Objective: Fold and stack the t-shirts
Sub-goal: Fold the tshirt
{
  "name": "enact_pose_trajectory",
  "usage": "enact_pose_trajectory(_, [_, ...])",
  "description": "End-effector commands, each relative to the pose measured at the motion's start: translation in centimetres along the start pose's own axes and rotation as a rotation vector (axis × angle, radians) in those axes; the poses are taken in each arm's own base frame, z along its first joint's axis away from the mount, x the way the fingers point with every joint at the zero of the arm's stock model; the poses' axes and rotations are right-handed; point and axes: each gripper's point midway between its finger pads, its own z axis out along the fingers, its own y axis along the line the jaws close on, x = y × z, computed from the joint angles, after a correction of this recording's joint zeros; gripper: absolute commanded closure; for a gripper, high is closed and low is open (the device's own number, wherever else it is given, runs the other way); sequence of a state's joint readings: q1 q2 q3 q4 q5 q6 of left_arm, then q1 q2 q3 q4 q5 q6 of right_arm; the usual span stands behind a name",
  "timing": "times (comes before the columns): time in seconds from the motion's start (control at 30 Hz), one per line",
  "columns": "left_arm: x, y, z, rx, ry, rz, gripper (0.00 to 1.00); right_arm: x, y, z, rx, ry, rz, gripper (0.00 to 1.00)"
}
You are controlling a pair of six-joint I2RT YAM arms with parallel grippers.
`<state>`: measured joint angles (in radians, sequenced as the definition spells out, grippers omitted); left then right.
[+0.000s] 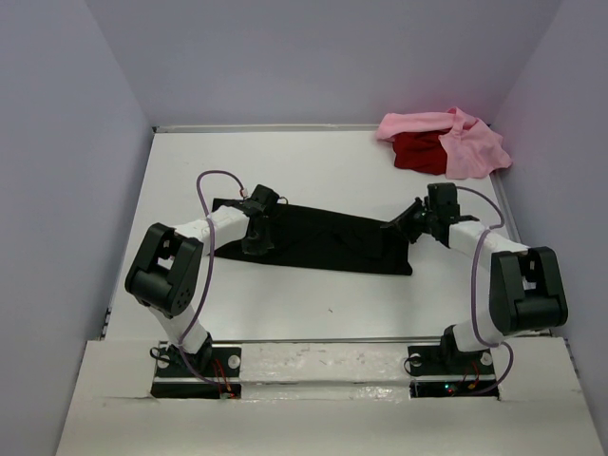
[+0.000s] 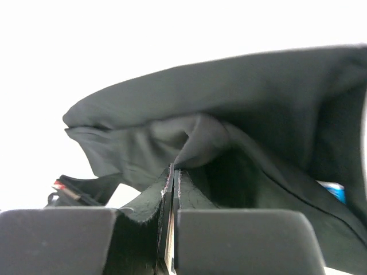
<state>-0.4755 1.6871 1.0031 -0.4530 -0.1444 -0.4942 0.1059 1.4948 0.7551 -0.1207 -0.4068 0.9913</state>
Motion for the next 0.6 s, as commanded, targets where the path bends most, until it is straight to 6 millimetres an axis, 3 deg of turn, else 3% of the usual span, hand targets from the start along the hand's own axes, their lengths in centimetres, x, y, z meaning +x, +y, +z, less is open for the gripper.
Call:
enact_pose_trajectory(0.0, [0.4, 0.9, -0.3, -0.036, 0.017, 0.007, 0.93, -1.7, 2.8, -0.4, -0.041, -0.056, -0.041, 1.0])
enact_pose_trajectory(0.57, [0.6, 1.2, -0.5, -0.039, 0.014, 0.008, 0.93, -3.3, 1.1, 1.6, 0.034, -0.075, -0.045, 1.0])
